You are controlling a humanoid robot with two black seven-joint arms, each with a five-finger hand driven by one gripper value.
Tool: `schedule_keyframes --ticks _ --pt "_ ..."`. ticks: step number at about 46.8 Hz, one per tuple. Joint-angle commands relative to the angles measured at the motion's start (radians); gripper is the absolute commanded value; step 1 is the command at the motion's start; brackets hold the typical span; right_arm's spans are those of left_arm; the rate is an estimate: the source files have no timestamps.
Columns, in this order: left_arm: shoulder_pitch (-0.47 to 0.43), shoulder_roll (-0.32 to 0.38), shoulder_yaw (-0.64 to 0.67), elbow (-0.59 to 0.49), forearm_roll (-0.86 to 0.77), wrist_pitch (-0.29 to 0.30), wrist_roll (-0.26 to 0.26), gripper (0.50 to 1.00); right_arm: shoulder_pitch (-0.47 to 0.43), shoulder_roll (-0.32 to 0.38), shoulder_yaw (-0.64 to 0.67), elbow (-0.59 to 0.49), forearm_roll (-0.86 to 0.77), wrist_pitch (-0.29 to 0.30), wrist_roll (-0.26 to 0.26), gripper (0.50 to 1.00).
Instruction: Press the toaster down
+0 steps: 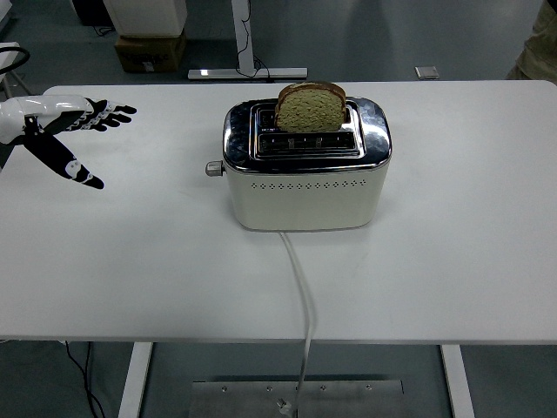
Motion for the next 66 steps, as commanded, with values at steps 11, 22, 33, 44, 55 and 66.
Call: schedule_keyframes --ticks 11,22,33,44,55,66 --pt "-0.006 -0.029 0.035 -0.010 0.221 -0.003 0.000 1.000 0.000 0.000 0.000 -0.001 0.000 0.000 0.000 1.000" --pt "-0.006 -0.115 0.035 -0.010 0.290 -0.003 0.000 1.000 0.000 0.000 0.000 -0.001 0.000 0.000 0.000 1.000" --pt "-0.018 -0.161 0.036 -0.013 0.290 -0.003 0.001 1.000 0.000 0.000 0.000 -0.001 0.002 0.000 0.000 1.000" --pt "-0.030 -0.155 0.036 -0.035 0.292 -0.003 0.001 1.000 0.000 0.000 0.000 -0.001 0.000 0.000 0.000 1.000" --pt "-0.053 -0.155 0.056 -0.036 0.313 -0.003 0.001 1.000 0.000 0.000 0.000 -0.001 0.000 0.000 0.000 0.998" --pt "-0.070 -0.209 0.079 -0.036 0.322 -0.003 0.001 1.000 0.000 0.000 0.000 -0.001 0.000 0.000 0.000 1.000"
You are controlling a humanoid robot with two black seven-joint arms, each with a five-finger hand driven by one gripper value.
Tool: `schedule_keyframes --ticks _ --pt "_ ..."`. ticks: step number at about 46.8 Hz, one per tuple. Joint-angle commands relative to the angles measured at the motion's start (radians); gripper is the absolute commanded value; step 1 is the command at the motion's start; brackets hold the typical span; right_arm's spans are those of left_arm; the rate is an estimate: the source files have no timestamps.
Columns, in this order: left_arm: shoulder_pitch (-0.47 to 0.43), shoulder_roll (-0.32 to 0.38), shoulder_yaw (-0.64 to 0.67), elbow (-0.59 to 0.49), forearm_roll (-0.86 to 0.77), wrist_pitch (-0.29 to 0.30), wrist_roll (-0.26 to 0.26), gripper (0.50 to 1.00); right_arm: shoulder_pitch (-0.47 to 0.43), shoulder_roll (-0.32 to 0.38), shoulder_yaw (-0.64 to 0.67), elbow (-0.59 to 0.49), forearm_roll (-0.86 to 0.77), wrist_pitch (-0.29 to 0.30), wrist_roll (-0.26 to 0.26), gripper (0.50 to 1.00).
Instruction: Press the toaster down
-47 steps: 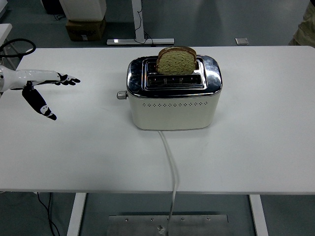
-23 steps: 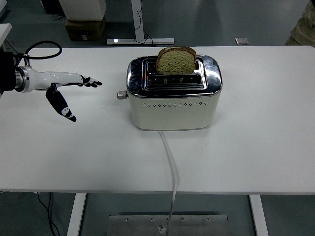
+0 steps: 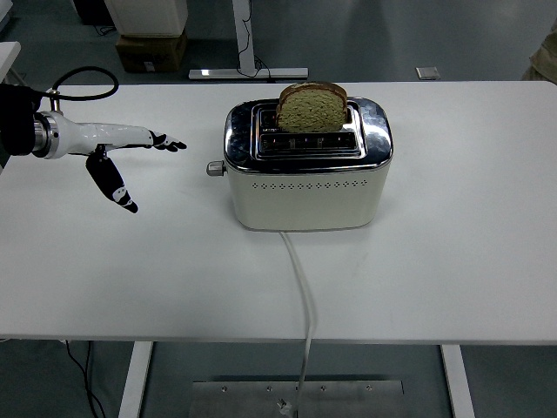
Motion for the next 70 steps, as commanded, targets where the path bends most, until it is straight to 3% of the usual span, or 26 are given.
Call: schedule_keyframes --ticks 1,11,28,40,70 --pt "-0.002 -0.022 0.001 0.000 0.000 0.000 0.000 1.000 0.000 0.000 0.000 0.000 0.000 0.000 0.000 1.000" --pt "-0.012 -0.031 0.001 -0.007 -0.001 0.000 0.000 1.000 0.000 0.000 0.000 0.000 0.002 0.000 0.000 1.000" --pt "-0.008 0.011 0.001 -0.081 -0.003 0.000 0.002 1.000 0.000 0.000 0.000 0.000 -0.001 0.000 0.000 1.000" --pt "0.007 0.022 0.001 -0.084 -0.003 0.000 0.029 1.000 0.000 0.000 0.000 0.000 0.000 0.000 0.000 1.000" --pt "0.020 0.022 0.001 -0.073 -0.010 0.000 0.029 1.000 0.000 0.000 0.000 0.000 0.000 0.000 0.000 1.000"
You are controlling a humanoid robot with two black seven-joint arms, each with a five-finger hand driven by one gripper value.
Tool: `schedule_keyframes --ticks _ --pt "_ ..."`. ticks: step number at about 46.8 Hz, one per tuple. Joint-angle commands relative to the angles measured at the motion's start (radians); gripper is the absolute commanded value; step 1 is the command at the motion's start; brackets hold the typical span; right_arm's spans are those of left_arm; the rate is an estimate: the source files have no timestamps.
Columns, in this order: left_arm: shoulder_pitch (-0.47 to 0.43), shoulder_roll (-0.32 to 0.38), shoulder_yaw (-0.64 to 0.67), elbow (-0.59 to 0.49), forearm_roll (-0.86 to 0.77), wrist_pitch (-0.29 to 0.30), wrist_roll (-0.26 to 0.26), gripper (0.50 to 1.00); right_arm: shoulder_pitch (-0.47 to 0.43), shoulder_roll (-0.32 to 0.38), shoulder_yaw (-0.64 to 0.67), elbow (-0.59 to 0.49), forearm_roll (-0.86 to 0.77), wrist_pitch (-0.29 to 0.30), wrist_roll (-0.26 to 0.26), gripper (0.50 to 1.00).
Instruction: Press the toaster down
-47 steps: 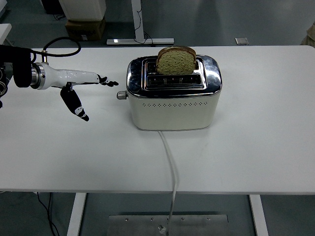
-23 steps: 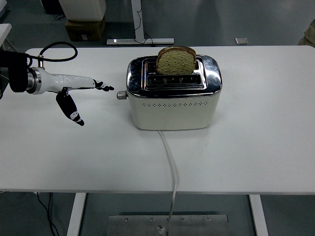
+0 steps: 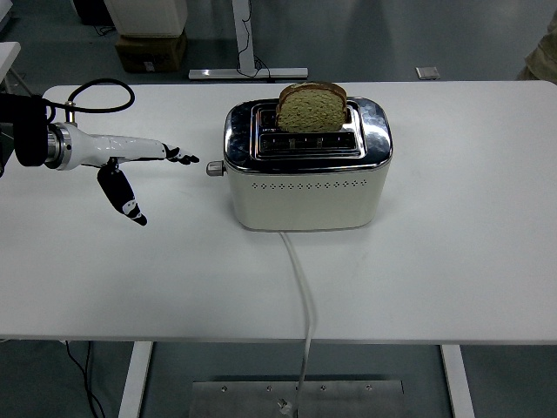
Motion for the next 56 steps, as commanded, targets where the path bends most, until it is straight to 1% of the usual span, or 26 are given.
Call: schedule_keyframes --ticks 1,20,41,46,56 --pt "0.001 -0.002 0.000 0.002 -0.001 0.000 0.000 1.000 0.000 0.000 0.000 0.000 0.000 0.000 0.000 1.000" --pt "0.007 -0.025 0.000 0.016 -0.001 0.000 0.000 1.000 0.000 0.000 0.000 0.000 0.002 0.000 0.000 1.000" --pt "0.003 -0.028 0.000 0.019 -0.003 0.000 0.000 1.000 0.000 0.000 0.002 0.000 0.002 0.000 0.000 1.000" --pt "0.001 -0.042 0.000 0.021 -0.003 0.000 0.000 1.000 0.000 0.000 0.000 0.000 0.002 0.000 0.000 0.998" --pt "0.003 -0.048 0.000 0.034 -0.003 0.000 0.000 1.000 0.000 0.000 0.002 0.000 0.002 0.000 0.000 1.000"
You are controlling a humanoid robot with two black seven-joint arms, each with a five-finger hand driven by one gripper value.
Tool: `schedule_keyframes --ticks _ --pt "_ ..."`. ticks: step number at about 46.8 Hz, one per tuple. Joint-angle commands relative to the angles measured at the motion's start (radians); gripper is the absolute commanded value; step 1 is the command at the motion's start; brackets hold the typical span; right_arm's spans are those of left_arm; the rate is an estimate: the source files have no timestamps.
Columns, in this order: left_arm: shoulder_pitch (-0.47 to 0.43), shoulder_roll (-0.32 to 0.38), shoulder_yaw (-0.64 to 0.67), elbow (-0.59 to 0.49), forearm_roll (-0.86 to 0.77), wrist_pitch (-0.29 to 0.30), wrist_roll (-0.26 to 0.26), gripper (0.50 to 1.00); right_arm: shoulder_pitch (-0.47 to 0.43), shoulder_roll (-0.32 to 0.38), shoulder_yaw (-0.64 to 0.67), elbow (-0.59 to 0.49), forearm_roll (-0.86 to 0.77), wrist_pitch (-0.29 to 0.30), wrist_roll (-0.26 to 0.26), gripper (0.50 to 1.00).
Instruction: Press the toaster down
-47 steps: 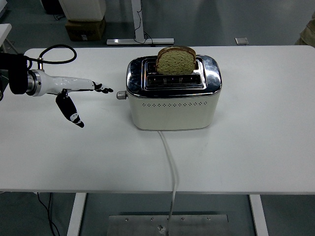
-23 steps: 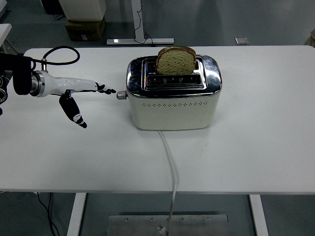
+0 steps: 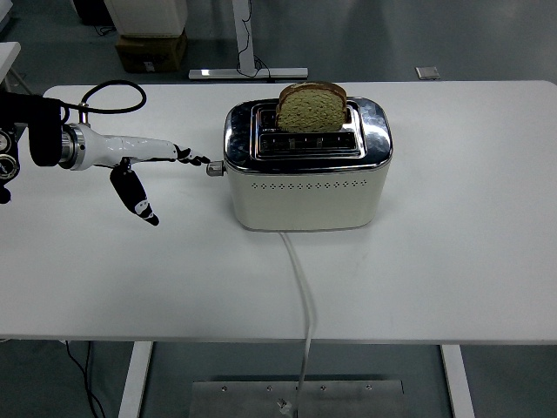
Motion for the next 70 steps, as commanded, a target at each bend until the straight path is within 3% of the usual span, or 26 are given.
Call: schedule_keyframes --ticks 1,70 --pt "0.003 0.000 0.000 0.005 0.000 0.000 0.000 1.000 0.000 0.000 0.000 0.000 0.000 0.000 0.000 0.998" --pt "0.035 -0.075 0.000 0.083 0.000 0.000 0.000 1.000 0.000 0.000 0.001 0.000 -0.002 0.000 0.000 1.000"
